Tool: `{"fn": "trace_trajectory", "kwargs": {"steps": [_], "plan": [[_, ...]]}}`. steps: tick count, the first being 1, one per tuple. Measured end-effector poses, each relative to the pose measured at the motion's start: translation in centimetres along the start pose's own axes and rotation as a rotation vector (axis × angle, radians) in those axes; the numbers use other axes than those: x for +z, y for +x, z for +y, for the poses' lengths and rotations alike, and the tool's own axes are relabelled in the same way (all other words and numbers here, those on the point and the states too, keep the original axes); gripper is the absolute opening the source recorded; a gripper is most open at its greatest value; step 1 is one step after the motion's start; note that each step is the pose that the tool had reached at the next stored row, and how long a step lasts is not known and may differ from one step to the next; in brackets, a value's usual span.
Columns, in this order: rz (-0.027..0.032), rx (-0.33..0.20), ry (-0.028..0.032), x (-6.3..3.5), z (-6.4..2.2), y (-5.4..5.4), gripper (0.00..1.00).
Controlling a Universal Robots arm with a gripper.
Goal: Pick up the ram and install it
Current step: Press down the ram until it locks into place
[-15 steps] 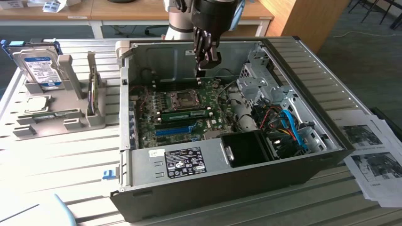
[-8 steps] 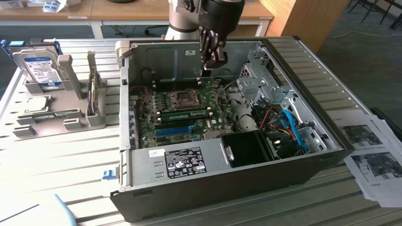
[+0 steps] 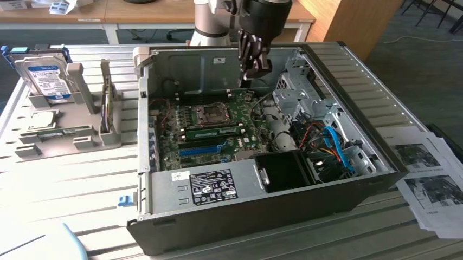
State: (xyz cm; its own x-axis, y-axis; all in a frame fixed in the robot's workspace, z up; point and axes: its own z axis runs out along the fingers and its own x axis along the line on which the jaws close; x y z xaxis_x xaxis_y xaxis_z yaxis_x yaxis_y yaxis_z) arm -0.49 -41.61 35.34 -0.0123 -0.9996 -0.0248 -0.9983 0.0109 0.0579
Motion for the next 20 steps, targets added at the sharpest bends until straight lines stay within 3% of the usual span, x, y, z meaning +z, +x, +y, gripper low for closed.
{"fn": "trace_trajectory", "kwargs": {"steps": [5, 10, 15, 20], "plan": [[0.0002, 0.000, 0.0000, -0.05, -0.67, -0.01, 0.09], [-0.0001, 0.000, 0.0010, -0.04, -0.70, -0.01, 0.09], [-0.0003, -0.001, 0.0238, -0.02, -0.42, 0.00, 0.09], [-0.0002, -0.002, 0.0247, 0.23, -0.44, 0.01, 0.09]]}}
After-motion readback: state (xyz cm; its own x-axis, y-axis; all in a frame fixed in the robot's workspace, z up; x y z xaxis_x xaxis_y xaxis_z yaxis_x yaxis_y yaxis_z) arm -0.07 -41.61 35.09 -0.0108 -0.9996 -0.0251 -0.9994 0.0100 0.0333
